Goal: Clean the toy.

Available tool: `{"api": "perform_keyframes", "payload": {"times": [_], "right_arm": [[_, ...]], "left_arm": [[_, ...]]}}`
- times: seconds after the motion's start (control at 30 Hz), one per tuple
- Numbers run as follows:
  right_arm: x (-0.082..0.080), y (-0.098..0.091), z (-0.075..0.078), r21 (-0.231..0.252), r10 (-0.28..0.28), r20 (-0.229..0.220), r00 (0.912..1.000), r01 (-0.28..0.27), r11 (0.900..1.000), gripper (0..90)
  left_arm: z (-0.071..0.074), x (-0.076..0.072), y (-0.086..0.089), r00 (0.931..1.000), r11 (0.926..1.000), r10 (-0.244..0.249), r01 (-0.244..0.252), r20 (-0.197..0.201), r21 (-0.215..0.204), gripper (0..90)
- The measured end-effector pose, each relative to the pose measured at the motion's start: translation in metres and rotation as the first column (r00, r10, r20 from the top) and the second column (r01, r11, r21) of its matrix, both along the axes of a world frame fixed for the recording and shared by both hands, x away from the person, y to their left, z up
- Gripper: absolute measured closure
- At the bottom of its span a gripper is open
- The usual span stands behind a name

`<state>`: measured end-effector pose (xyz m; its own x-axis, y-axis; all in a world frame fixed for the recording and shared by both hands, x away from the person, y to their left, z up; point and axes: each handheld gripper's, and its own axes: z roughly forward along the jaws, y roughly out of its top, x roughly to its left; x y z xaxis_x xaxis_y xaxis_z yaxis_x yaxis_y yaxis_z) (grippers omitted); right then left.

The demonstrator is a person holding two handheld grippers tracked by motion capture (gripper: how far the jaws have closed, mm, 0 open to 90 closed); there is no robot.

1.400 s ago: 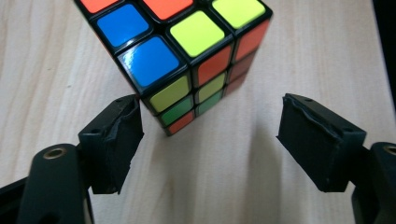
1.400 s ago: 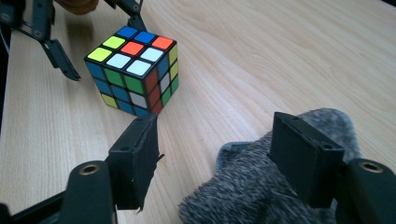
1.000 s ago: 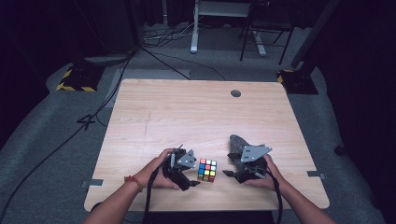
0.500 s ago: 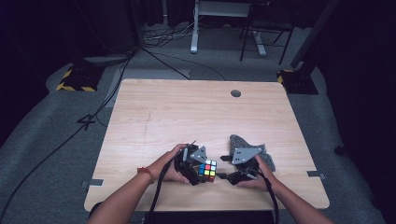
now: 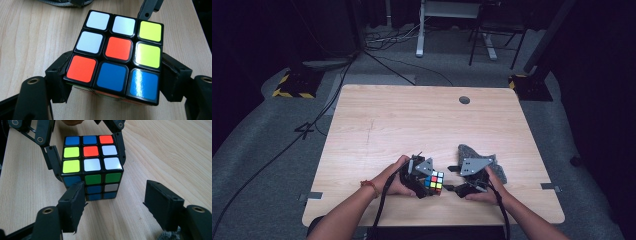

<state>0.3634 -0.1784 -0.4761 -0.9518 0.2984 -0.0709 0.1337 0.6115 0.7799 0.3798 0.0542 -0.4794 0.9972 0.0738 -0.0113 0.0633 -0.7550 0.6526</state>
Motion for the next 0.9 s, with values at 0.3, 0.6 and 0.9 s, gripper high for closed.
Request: {"api": "perform_keyframes", "payload": {"times": [0.3,0.6,0.9], "right_arm": [[-0.003,0.004,0.004,0.031,0.004,0.022,0.9997,-0.005,0.9995,33.2],[0.003,0.006,-0.001,-0.012,-0.036,0.009,0.9993,0.036,0.9993,37.6],[0.003,0.011,0.006,0.038,-0.021,0.030,0.9993,0.019,0.9991,36.6]], "left_arm": [[-0.002,0.001,0.001,1.0000,1.0000,0.002,-0.002,-0.009,-0.001,21.4],[-0.004,0.003,0.011,0.9999,0.9998,0.015,-0.015,0.002,-0.009,31.7],[-0.004,0.005,0.018,0.9998,0.9999,0.015,-0.015,-0.014,-0.003,30.8]]}}
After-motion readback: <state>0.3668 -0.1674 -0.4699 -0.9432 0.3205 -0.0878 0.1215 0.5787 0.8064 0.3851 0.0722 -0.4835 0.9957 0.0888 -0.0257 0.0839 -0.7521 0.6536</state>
